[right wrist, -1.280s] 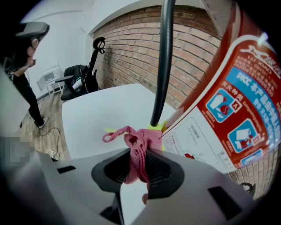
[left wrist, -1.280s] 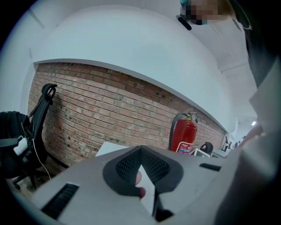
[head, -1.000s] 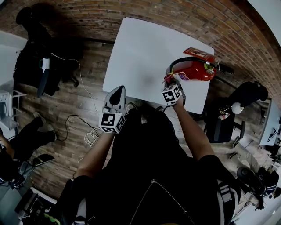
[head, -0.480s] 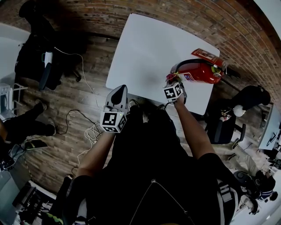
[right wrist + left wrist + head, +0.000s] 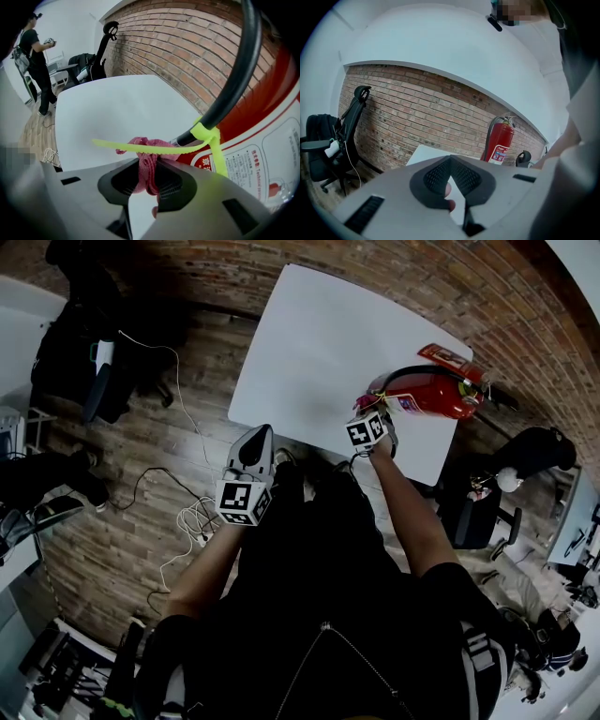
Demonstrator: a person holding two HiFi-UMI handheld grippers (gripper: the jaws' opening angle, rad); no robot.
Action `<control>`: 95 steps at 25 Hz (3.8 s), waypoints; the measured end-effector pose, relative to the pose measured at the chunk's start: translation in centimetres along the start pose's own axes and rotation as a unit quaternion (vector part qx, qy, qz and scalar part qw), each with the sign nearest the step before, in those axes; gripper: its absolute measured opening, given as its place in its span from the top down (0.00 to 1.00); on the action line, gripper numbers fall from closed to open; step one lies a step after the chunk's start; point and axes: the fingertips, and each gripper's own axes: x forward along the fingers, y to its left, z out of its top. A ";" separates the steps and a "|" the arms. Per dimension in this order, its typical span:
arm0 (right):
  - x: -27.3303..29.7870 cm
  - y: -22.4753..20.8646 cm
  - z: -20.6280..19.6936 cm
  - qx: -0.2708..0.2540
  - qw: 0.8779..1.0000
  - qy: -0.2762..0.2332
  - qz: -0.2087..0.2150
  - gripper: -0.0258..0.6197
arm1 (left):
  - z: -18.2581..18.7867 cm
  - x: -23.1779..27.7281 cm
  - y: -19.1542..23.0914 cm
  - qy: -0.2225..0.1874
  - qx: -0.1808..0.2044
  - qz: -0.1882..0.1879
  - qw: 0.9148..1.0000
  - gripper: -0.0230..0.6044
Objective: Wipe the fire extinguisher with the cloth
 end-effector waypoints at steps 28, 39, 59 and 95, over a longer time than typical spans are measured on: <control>-7.9 -1.3 -1.5 0.038 0.993 -0.102 -0.055 0.80 | 0.4 -1.9 -1.7 -0.017 0.016 -0.031 0.999 0.95; -13.8 -2.2 -2.7 0.075 0.980 -0.184 -0.019 0.80 | 1.7 -0.4 -5.2 -0.024 0.035 -0.074 0.996 0.95; -40.6 -11.9 -1.1 0.071 0.861 -0.503 -0.038 0.80 | 8.3 4.8 -19.3 -0.107 0.135 -0.129 0.977 0.95; -42.3 -17.4 -12.9 0.164 0.826 -0.520 0.145 0.80 | 5.4 1.7 -37.1 -0.108 0.171 -0.088 0.975 0.95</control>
